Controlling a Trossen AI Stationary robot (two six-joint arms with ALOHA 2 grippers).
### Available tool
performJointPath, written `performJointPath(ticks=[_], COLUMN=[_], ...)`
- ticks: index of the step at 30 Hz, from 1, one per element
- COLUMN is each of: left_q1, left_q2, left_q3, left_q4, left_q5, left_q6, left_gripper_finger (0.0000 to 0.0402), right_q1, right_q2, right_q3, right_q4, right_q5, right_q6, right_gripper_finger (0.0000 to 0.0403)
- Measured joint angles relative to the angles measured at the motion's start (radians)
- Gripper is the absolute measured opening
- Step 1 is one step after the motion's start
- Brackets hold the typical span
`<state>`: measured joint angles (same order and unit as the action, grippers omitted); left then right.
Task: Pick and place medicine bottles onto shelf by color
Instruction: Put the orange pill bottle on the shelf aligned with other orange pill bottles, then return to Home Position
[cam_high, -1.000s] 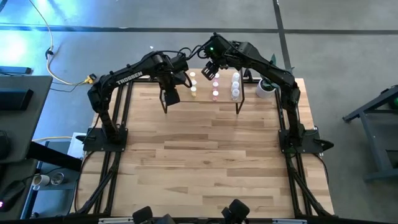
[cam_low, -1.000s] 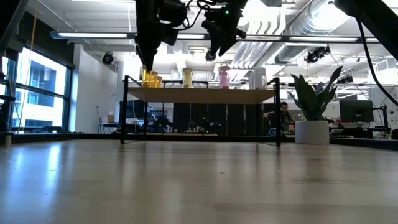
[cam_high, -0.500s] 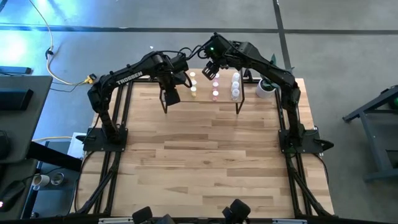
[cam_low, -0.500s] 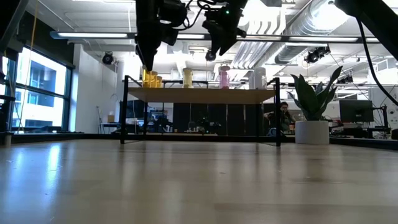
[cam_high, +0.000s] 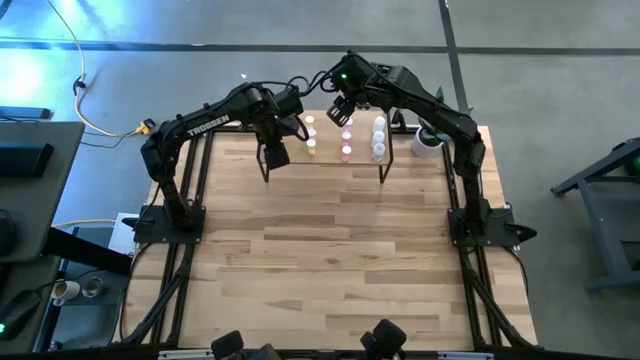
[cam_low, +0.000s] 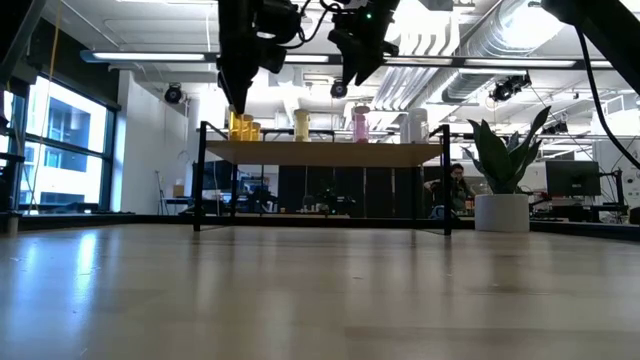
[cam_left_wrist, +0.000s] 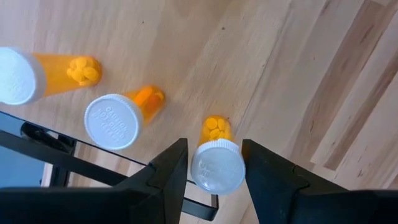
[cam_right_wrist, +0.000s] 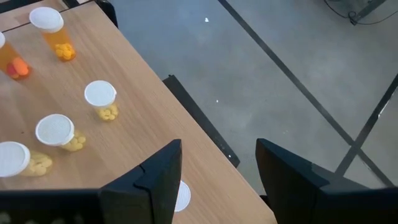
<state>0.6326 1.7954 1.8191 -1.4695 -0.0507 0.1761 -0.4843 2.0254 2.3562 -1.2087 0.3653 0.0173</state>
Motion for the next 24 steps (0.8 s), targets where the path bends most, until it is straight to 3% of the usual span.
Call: performJointPath(ticks=[16,24], left_q1=[0.0,0.0], left_q2=[0.0,0.0], left_q3=[0.002,0.119], left_q4=[-0.001,-0.021], left_q5=[-0.01,-0.009], left_q6=[0.011,0.012], left_gripper_finger=[0.0142,0.0142], right_q1=[0.0,0.0], right_q2=[0.0,0.0], right_q3=[0.0,0.0], right_q4=[0.0,0.001], right_q5=[0.0,0.0], right_q6=[-0.012,-0.018], right_gripper_finger=[0.0197,0.0197])
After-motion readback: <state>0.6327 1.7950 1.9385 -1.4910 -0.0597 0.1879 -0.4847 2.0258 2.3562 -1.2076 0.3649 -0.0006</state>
